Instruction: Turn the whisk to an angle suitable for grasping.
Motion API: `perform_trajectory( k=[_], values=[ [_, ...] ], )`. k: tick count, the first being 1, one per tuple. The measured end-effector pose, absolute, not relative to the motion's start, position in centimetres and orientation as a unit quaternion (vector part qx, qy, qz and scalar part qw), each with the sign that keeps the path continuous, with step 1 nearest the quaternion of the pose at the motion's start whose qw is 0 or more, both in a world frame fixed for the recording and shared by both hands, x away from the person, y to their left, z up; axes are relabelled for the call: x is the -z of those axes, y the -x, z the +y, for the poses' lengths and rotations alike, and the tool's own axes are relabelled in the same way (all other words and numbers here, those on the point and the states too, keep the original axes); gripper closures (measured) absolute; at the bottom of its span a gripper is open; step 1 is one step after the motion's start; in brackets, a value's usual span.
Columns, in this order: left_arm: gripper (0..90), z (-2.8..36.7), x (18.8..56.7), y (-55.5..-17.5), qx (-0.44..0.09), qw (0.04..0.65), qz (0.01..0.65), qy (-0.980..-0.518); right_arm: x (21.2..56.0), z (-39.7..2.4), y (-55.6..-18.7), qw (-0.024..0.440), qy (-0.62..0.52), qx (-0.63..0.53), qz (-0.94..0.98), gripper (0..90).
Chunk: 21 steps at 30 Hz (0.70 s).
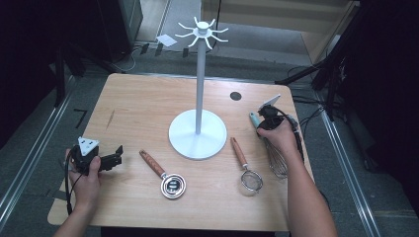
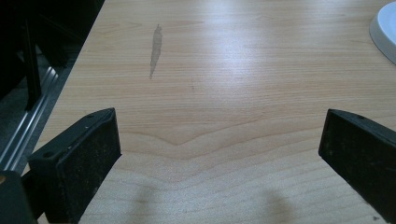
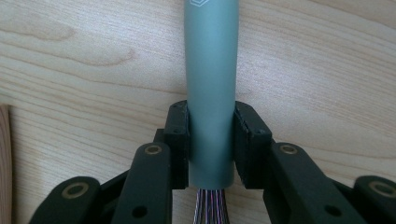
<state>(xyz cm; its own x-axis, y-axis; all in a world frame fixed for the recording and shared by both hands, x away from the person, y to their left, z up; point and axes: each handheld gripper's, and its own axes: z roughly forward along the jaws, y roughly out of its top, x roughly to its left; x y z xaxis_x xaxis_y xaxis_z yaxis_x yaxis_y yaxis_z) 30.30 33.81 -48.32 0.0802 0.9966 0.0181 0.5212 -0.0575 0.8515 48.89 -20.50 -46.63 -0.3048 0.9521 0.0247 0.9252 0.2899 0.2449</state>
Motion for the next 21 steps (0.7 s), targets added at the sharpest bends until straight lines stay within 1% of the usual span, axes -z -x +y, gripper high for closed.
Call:
perform_trajectory(
  k=[6, 10, 13, 14, 21],
  values=[
    [0.0, 33.8, 48.3, -30.3, -0.337, 0.353, 0.589, -0.644, 46.7, -20.7, -48.4, 0.066, -0.584, -0.121, 0.800, 71.2],
    [0.0, 33.8, 48.3, -30.3, -0.337, 0.353, 0.589, -0.644, 46.1, -21.0, -47.9, 0.077, -0.583, -0.137, 0.797, 71.2],
    [0.0, 33.8, 48.3, -30.3, -0.337, 0.353, 0.590, -0.643, 44.9, -21.2, -47.2, 0.091, -0.579, -0.163, 0.794, 71.2],
    [0.0, 33.8, 48.3, -30.3, -0.337, 0.353, 0.589, -0.644, 44.9, -21.2, -47.2, 0.091, -0.579, -0.163, 0.794, 71.2],
    [0.0, 33.8, 48.3, -30.3, -0.337, 0.354, 0.589, -0.643, 43.2, -21.6, -46.0, 0.128, -0.568, -0.206, 0.786, 71.3]
  ],
)
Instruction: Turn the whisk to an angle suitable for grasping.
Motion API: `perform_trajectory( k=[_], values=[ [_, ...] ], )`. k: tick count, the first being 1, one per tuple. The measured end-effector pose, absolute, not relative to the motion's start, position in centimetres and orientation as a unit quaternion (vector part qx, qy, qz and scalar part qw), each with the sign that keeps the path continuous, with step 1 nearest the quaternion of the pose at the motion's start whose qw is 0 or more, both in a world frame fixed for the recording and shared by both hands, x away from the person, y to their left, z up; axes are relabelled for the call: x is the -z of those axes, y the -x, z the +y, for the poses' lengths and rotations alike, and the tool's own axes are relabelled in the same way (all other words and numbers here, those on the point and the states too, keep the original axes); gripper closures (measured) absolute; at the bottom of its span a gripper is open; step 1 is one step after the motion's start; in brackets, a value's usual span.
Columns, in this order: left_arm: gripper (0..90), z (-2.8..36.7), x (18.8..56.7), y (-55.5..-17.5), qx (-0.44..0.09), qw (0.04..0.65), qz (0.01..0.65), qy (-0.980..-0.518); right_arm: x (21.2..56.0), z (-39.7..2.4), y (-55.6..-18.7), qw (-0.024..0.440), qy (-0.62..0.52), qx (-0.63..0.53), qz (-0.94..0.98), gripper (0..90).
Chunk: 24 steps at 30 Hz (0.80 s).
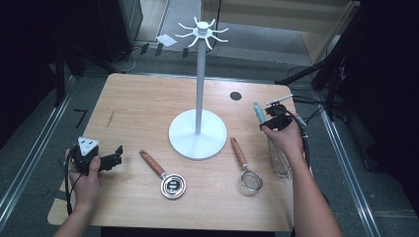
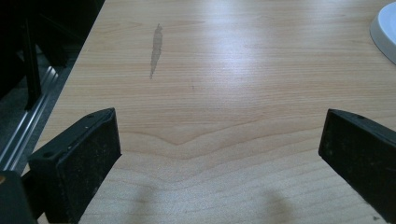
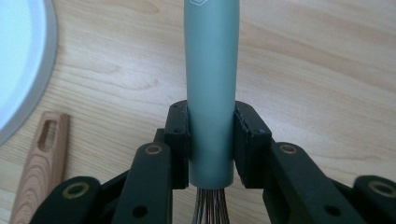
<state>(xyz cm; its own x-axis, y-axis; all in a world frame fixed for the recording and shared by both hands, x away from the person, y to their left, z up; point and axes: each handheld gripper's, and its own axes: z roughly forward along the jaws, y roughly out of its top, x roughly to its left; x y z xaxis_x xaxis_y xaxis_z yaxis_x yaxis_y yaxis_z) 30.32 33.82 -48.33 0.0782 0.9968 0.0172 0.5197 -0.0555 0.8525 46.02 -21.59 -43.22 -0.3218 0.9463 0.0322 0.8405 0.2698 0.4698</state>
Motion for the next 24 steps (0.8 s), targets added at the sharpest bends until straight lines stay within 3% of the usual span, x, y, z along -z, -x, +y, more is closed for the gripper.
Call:
perform_trajectory(
  k=[18, 24],
  values=[
    [0.0, 33.8, 48.3, -30.3, -0.337, 0.352, 0.590, -0.644, 39.0, -21.3, -42.4, 0.231, -0.527, -0.367, 0.731, 71.3],
    [0.0, 33.8, 48.3, -30.3, -0.338, 0.354, 0.589, -0.643, 38.2, -20.4, -41.7, 0.244, -0.503, -0.401, 0.725, 71.3]
  ],
)
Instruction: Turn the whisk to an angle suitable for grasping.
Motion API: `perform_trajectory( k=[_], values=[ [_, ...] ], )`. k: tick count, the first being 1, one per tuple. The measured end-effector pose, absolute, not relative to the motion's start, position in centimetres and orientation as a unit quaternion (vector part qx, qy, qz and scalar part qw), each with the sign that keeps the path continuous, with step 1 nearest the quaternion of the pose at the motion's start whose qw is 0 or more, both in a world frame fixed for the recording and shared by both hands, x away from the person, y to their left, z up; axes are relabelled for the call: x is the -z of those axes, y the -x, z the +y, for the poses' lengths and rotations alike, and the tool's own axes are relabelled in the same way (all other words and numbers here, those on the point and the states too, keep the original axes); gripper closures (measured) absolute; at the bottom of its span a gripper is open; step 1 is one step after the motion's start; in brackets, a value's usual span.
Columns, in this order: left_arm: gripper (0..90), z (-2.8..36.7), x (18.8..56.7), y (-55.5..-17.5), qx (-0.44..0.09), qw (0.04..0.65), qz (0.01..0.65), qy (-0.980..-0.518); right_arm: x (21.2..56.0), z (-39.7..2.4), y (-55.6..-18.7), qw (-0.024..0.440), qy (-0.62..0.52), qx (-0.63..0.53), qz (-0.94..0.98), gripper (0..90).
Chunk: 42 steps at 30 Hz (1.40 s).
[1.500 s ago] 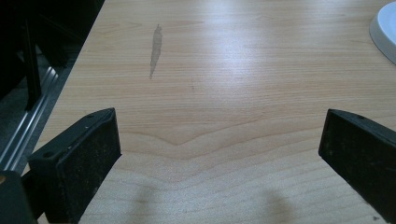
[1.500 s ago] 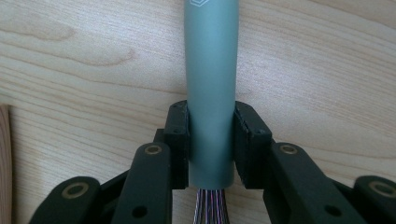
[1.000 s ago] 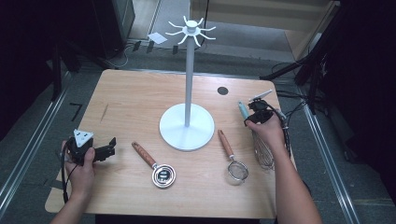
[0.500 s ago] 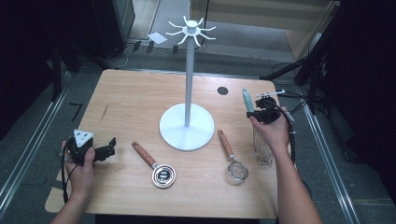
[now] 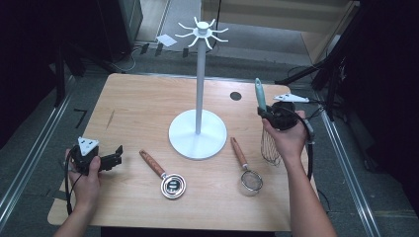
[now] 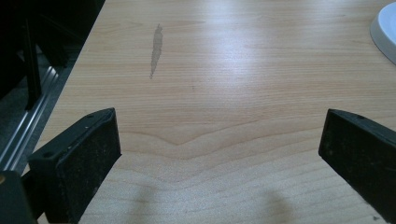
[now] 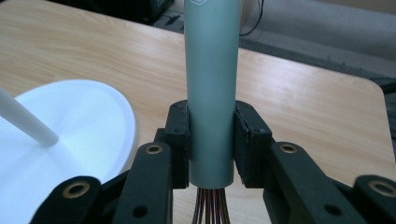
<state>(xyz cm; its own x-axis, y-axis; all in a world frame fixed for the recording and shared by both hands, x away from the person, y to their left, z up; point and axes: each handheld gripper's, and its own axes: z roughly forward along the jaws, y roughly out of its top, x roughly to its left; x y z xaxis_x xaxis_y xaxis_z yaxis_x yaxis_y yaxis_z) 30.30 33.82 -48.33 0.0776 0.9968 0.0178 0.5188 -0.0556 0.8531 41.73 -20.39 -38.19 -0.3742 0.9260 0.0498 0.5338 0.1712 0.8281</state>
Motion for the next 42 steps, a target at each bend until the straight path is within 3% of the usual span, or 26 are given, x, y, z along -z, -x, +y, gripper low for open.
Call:
perform_trajectory(
  k=[7, 20, 42],
  values=[
    [0.0, 33.8, 48.3, -30.3, -0.338, 0.353, 0.589, -0.643, 36.8, -19.5, -40.5, 0.284, -0.475, -0.456, 0.697, 71.2],
    [0.0, 33.8, 48.3, -30.3, -0.337, 0.354, 0.589, -0.643, 34.9, -17.9, -38.7, 0.314, -0.433, -0.522, 0.664, 71.2],
    [0.0, 33.8, 48.3, -30.3, -0.337, 0.356, 0.589, -0.642, 32.5, -14.7, -35.8, 0.319, -0.371, -0.609, 0.624, 71.2]
  ],
)
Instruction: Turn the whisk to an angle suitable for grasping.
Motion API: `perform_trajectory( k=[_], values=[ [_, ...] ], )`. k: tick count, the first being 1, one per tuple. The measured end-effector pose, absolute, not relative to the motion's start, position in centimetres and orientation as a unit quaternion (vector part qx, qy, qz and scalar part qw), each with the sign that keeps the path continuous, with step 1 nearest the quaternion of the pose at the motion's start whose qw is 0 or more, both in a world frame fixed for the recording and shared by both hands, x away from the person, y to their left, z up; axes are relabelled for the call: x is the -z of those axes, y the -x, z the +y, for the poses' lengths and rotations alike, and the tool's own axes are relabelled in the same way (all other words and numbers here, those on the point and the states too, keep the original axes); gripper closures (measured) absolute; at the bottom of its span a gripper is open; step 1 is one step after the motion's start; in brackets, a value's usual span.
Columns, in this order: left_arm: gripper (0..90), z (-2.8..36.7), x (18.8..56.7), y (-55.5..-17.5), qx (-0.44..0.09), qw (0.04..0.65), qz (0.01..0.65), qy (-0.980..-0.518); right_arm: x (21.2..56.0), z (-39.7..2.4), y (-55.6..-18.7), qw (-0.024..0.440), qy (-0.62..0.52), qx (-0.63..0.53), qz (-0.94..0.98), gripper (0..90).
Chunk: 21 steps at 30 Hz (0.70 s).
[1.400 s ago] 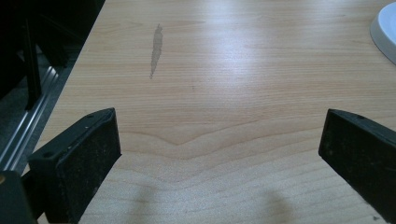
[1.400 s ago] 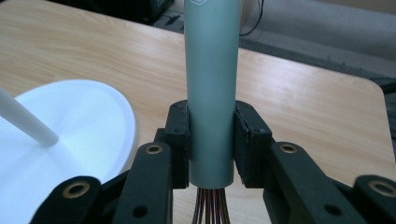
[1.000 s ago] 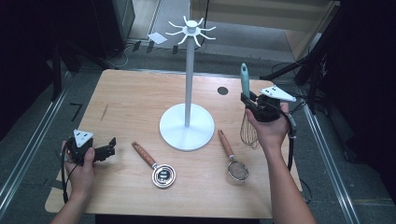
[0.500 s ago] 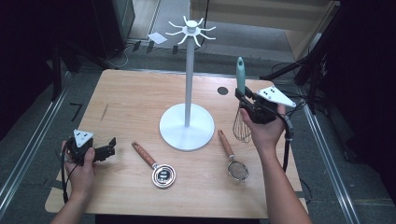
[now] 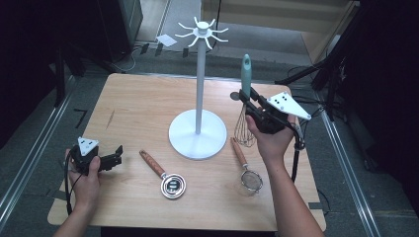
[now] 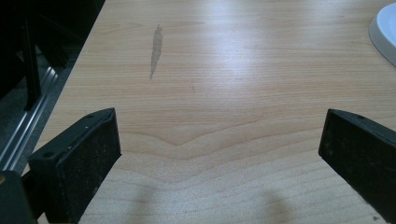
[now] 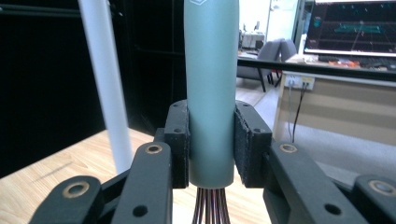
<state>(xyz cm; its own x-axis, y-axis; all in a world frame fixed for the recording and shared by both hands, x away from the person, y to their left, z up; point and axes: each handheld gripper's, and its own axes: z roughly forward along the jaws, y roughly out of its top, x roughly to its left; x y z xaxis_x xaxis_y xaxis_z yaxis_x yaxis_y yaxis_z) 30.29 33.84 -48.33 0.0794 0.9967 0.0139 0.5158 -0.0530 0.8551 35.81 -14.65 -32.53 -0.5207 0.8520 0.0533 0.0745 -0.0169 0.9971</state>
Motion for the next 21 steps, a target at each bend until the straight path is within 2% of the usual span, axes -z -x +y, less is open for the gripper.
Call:
perform_trajectory(
  k=[21],
  values=[
    [0.0, 33.9, 48.3, -30.3, -0.336, 0.357, 0.588, -0.643, 29.9, -11.1, -34.0, 0.314, -0.322, -0.651, 0.612, 71.2]
  ],
)
